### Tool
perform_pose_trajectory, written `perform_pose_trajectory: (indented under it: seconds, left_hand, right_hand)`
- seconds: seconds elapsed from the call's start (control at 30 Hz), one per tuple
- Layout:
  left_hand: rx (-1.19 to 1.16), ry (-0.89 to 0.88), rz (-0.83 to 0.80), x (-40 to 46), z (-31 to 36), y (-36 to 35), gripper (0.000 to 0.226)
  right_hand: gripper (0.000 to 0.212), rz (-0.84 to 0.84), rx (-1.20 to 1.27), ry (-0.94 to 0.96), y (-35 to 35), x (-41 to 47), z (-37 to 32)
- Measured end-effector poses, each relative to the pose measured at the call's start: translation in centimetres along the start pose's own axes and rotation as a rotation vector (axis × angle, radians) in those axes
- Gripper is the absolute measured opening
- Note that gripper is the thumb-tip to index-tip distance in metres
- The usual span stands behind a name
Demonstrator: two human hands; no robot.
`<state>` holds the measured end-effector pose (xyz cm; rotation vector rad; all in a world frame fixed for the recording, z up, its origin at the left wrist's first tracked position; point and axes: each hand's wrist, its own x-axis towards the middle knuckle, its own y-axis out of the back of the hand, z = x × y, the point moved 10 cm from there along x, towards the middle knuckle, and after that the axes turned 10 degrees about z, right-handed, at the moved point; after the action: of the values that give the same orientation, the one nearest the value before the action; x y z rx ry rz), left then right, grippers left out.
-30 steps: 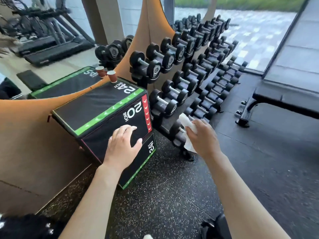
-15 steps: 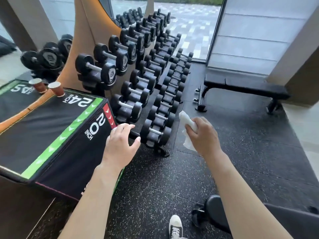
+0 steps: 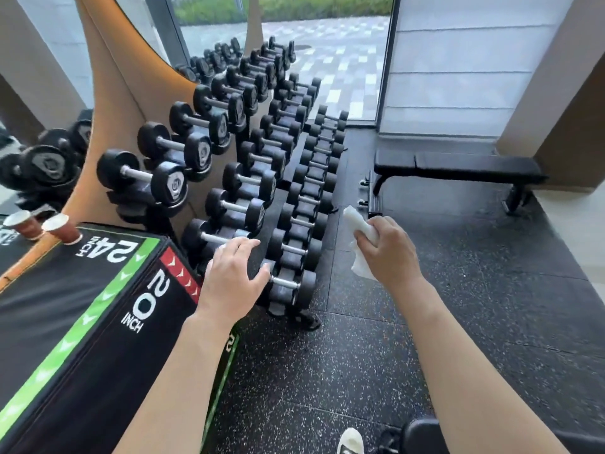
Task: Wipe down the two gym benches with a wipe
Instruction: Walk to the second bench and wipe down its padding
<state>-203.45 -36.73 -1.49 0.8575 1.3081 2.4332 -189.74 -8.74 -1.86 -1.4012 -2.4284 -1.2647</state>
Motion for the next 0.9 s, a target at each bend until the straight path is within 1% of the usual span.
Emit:
perform_pose_trajectory:
  seconds: [0.17, 0.3, 0.6, 0.9]
  left_hand:
    - [0.027, -0.030, 0.000, 5.6, 2.8, -3.1, 0.050]
    - [0.018, -0.059, -0.050, 8.2, 5.6, -6.4, 0.050]
    - [-0.049, -0.153, -0.134, 14.9, 13.6, -13.5, 0.052]
    - [-0.107, -0.324, -0.230, 21.0, 21.7, -21.4, 0.053]
  right_hand:
    - [0.018, 0.032, 0.037, -0.013, -0.4, 5.9, 2.9]
    - [0.016, 0.040, 0.052, -0.035, 0.2, 8.6, 6.1]
    - [0.018, 0.149, -0.016, -0.134, 5.0, 13.1, 14.4]
    - [0.022, 0.270, -0.092, -0.244, 9.4, 16.4, 21.5]
